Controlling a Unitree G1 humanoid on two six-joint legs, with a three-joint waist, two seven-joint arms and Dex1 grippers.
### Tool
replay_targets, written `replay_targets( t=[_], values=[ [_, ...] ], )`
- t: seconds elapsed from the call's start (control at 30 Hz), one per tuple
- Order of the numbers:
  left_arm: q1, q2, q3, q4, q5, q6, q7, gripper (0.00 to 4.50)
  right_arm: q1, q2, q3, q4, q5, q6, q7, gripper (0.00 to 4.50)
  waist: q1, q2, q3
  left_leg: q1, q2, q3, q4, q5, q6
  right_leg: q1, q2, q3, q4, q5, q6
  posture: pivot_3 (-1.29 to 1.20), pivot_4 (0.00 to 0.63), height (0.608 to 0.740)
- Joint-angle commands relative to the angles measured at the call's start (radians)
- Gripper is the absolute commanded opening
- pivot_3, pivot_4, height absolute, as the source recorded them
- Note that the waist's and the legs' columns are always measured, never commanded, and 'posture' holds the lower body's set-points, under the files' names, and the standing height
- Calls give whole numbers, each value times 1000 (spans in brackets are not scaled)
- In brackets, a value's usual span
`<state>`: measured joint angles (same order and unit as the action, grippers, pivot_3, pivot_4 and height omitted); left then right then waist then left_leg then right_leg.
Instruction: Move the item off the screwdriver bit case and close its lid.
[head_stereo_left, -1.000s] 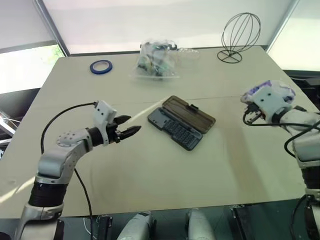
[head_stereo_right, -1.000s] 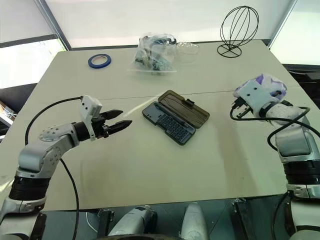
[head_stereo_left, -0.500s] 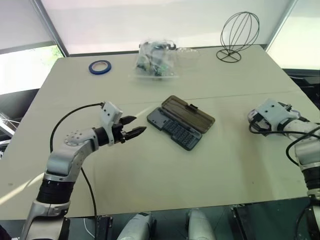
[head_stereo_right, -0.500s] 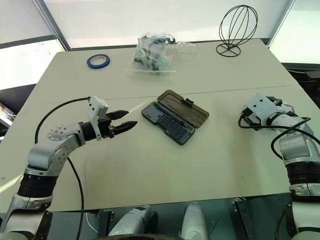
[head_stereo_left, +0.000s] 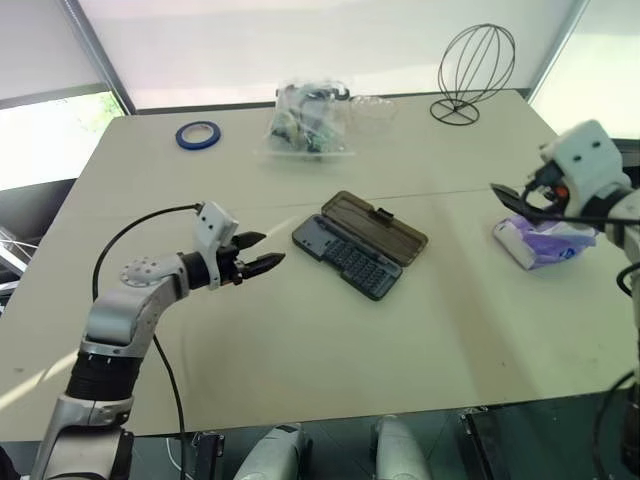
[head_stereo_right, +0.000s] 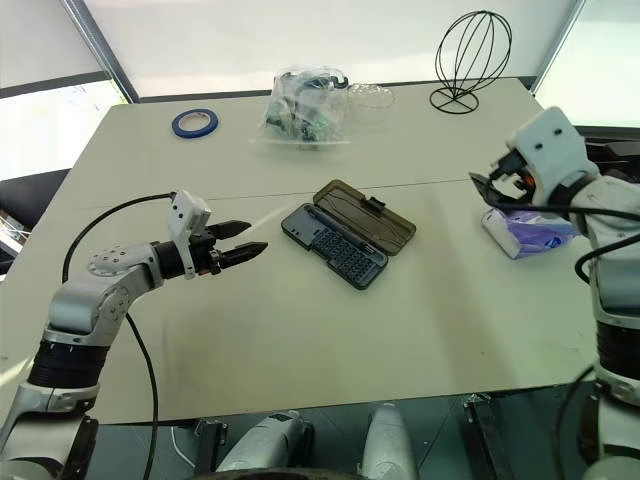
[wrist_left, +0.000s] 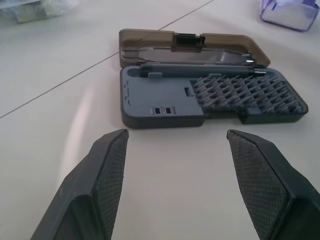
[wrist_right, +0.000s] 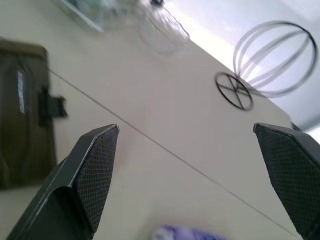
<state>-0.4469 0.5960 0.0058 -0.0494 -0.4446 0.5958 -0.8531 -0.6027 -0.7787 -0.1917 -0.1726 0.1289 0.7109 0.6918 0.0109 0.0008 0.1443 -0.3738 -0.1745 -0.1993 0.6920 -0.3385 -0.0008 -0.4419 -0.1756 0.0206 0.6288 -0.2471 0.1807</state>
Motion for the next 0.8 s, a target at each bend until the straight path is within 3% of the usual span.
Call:
replay_targets(
  t=[0.03, 0.23, 0.47, 0.8],
  values=[
    [-39, 53, -25, 13, 28, -49, -84, 3283, -61, 93, 75, 118, 27, 10, -22, 4460, -1, 0, 0, 0, 0, 0, 0, 0, 0, 0, 0, 0, 0, 0, 0, 0, 150, 740],
    [-76, 116, -7, 36, 31, -67, -154, 3283, -160, 174, 163, 410, -2, -57, -31, 4460, -7, 0, 1, -1, 0, -1, -1, 0, 1, -1, 0, 0, 1, 1, -1, 0, 150, 740],
    [-52, 118, 34, 33, 30, -69, -124, 3283, -239, 188, 257, 653, -88, -201, -34, 4460, -30, 0, 1, 0, 0, -1, -3, 0, 1, -1, 1, 0, 1, 1, -1, 0, 150, 740],
    [-13, 104, 36, 3, 29, -64, -86, 3283, -301, 248, 324, 803, -137, -305, 43, 4460, -57, 0, 1, 1, 5, 0, -6, -1, 0, -3, 4, 0, 1, 1, -1, 0, 150, 740]
  ],
)
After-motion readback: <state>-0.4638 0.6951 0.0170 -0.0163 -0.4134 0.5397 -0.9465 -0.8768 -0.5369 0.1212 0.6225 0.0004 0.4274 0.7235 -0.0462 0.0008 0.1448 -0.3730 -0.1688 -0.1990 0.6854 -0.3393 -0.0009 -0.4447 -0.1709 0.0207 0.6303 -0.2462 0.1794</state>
